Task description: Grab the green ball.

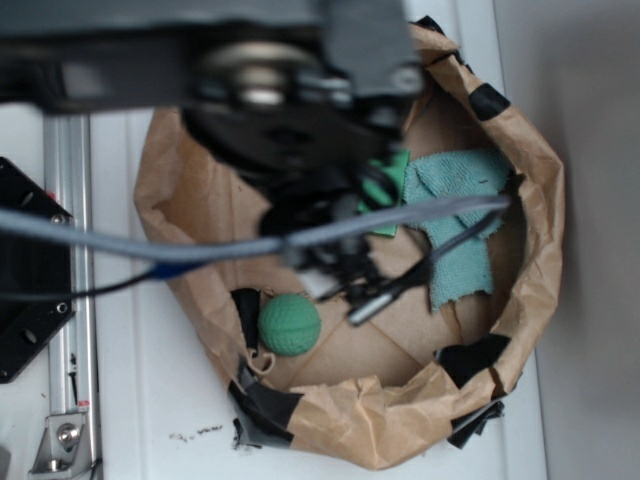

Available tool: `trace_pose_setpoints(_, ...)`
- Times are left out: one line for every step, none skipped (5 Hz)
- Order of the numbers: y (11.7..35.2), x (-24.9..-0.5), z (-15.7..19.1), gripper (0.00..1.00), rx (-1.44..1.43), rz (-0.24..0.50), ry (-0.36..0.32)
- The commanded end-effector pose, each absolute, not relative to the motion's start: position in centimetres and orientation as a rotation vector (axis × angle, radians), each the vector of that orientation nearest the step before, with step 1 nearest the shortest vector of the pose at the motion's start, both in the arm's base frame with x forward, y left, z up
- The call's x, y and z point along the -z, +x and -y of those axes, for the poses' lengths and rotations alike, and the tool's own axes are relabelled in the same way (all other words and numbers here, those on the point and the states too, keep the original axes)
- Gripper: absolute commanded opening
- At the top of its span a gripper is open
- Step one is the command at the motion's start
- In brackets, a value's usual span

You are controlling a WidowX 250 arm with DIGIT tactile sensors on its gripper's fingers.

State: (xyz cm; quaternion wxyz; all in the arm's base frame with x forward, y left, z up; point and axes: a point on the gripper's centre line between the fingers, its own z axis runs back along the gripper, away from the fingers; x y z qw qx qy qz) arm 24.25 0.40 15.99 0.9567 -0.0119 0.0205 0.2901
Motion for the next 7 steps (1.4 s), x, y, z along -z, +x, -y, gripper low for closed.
trace_pose_setpoints(24.2, -8.5, 3.1, 1.00, -0.601, -0.201, -0.023)
trace_pose_setpoints(23.4, -5.2, 4.6, 1.00, -0.560, -0.252, -0.088)
trace_pose_setpoints(21.8, -3.2, 6.1, 0.58, -0.529, -0.287, -0.091)
trace_pose_setpoints(20.6, -2.7, 6.2, 0.00, -0.558, -0.301, -0.137)
trace_pose_setpoints(21.0, -4.4, 5.4, 0.00, -0.519, -0.252, -0.126)
trace_pose_setpoints(21.8, -8.4, 4.3, 0.00, -0.444, -0.121, -0.151)
trace_pose_setpoints(22.0, -13.6, 2.8, 0.00, -0.413, 0.059, -0.027)
